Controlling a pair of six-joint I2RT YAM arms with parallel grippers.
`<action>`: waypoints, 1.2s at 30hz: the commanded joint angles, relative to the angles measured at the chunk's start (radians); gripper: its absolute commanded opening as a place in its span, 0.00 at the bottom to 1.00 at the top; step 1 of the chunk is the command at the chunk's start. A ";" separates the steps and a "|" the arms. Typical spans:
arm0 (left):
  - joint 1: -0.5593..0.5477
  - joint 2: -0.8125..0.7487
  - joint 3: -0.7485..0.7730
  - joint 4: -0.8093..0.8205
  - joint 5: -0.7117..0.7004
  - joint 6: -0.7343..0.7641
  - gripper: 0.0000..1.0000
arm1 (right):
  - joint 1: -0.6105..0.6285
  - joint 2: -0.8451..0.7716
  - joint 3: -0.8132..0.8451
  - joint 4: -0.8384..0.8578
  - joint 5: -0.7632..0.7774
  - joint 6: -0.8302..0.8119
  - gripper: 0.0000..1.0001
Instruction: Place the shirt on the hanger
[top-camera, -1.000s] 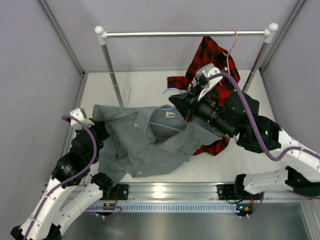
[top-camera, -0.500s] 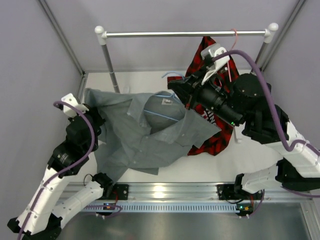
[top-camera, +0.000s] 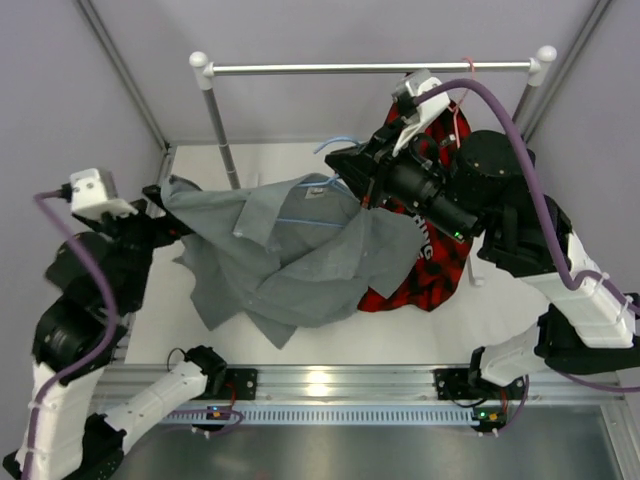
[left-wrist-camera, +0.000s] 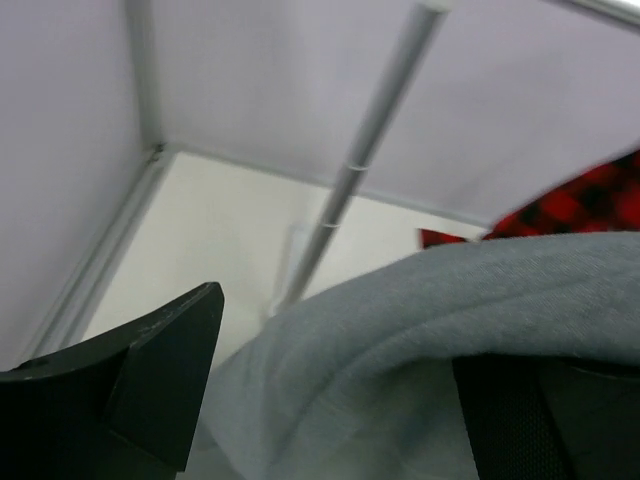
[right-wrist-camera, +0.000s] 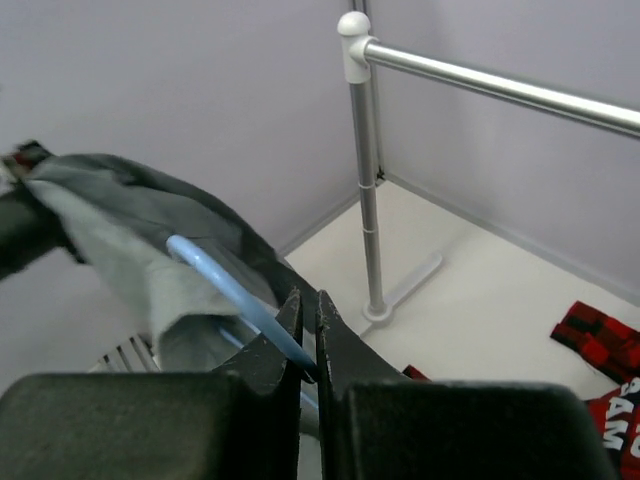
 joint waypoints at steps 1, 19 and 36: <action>0.001 -0.055 0.123 0.081 0.439 0.127 0.91 | -0.014 -0.011 -0.072 -0.061 0.095 -0.018 0.00; -0.001 0.108 0.086 0.162 1.263 0.349 0.98 | -0.022 -0.273 -0.440 0.056 0.117 0.060 0.00; -0.001 0.315 0.026 0.061 1.689 0.764 0.98 | -0.020 -0.365 -0.515 0.056 -0.124 0.013 0.00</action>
